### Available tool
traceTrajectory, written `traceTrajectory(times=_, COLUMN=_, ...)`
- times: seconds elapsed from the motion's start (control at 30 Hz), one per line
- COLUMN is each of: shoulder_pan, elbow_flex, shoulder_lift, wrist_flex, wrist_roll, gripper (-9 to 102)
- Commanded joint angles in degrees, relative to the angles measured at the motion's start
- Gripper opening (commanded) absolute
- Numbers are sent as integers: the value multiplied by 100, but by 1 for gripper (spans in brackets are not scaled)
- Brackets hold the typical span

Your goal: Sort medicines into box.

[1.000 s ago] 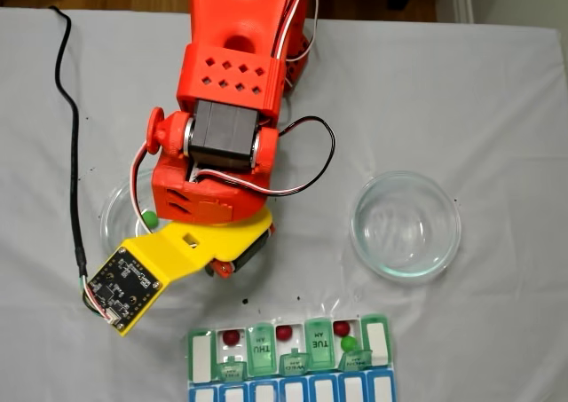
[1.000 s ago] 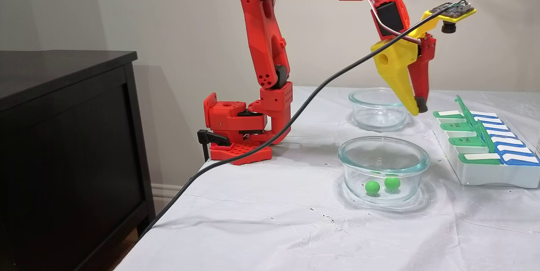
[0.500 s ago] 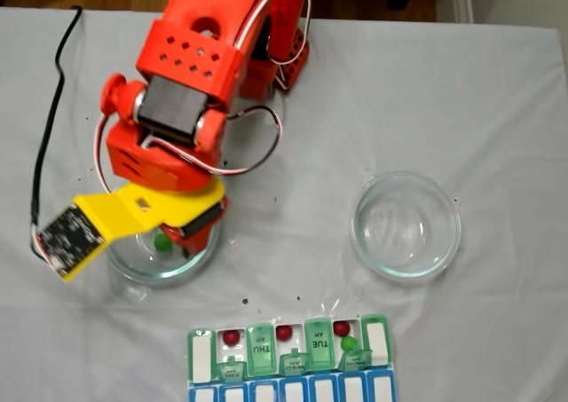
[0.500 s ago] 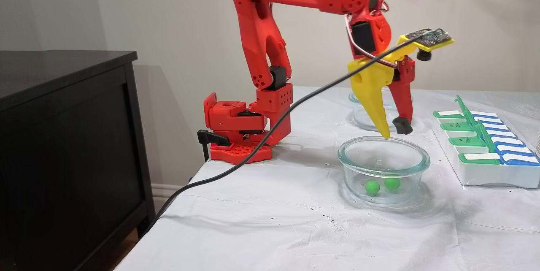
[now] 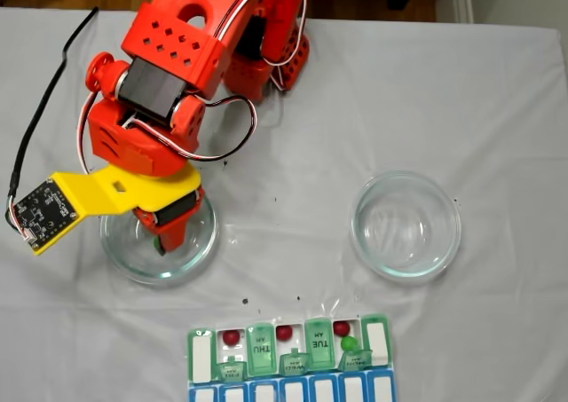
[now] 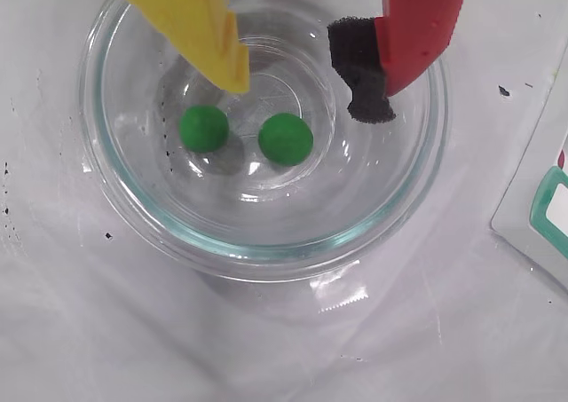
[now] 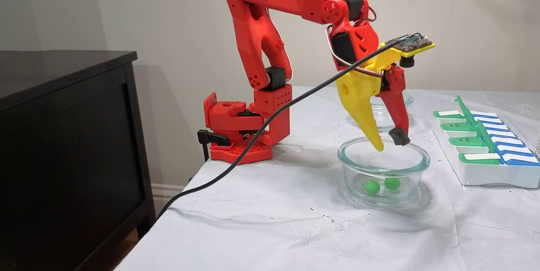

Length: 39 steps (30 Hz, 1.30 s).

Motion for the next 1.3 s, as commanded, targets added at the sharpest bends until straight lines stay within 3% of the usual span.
traceTrajectory(times=0.0, shoulder_pan=9, elbow_flex=-97, shoulder_lift=-114, wrist_flex=-185, wrist_roll=-114, gripper=17)
traceTrajectory(times=0.37, shoulder_pan=-79, elbow_flex=-105, shoulder_lift=-606, wrist_flex=-396, wrist_roll=-185, gripper=13)
traceTrajectory(times=1.27, shoulder_pan=-202, elbow_flex=-97, shoulder_lift=-1626, wrist_flex=-1178, wrist_roll=-26, gripper=16)
